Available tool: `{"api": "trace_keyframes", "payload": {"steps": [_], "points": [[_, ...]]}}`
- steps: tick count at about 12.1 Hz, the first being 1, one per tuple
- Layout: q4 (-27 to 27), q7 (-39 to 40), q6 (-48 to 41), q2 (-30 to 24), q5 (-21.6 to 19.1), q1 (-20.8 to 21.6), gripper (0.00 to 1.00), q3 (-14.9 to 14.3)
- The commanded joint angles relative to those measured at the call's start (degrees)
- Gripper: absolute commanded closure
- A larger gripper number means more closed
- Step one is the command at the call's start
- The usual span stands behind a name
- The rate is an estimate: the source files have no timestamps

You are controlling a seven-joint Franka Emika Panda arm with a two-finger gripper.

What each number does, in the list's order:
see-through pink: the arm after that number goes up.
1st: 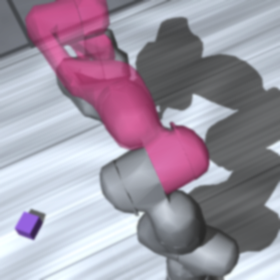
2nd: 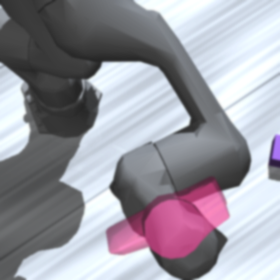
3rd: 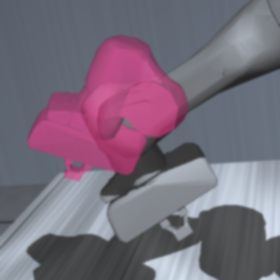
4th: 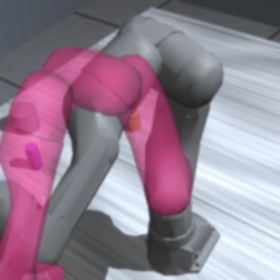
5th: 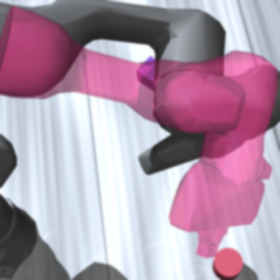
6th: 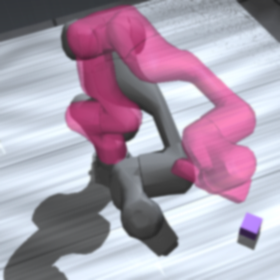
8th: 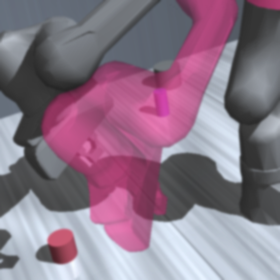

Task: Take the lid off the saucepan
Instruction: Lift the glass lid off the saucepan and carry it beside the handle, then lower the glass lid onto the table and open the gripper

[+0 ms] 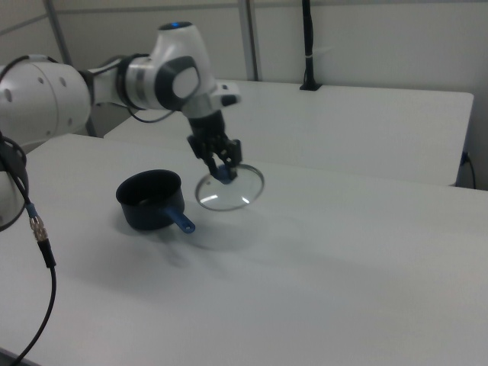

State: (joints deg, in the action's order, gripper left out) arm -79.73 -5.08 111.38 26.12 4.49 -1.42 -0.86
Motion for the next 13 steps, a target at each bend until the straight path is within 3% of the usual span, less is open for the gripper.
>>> {"api": "trace_keyframes", "payload": {"steps": [1, 7, 8, 9, 11, 13], "points": [[-1.0, 5.2, 0.8, 3.0, -0.7, -4.3, 0.71, -0.1], [-1.7, 7.8, 1.5, 7.5, 0.1, -6.1, 0.7, -0.2], [-1.8, 7.7, 1.4, 7.5, 0.1, -6.2, 0.65, -0.2], [-2.0, 7.5, 1.4, 7.5, 0.0, -6.2, 0.4, -0.2], [-2.3, 6.9, 1.2, 7.5, 0.0, -6.0, 0.0, -0.2], [-1.8, 6.8, 0.9, 6.5, -0.3, -5.7, 0.0, -0.2]]}}
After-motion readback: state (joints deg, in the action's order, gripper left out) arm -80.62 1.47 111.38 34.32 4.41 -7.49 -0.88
